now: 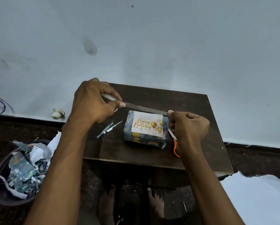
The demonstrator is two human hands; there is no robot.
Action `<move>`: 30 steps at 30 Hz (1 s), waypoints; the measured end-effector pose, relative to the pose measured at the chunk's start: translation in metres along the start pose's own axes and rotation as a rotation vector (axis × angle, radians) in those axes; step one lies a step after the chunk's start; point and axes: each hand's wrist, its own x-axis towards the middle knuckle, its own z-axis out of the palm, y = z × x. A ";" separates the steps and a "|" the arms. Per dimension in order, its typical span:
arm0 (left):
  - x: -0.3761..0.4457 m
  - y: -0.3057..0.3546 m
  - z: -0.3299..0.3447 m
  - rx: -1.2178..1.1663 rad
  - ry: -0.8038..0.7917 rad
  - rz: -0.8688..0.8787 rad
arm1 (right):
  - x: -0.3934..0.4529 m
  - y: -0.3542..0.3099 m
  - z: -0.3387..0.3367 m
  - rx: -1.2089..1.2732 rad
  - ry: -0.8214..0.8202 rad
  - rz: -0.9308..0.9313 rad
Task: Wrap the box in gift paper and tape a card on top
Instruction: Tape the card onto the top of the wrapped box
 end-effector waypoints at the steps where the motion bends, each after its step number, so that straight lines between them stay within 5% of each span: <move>1: 0.000 -0.001 0.002 -0.001 -0.026 0.021 | 0.001 0.004 0.000 -0.025 0.008 -0.012; 30: 0.004 0.003 0.018 0.119 -0.029 -0.194 | 0.005 0.016 0.004 -0.247 0.009 -0.163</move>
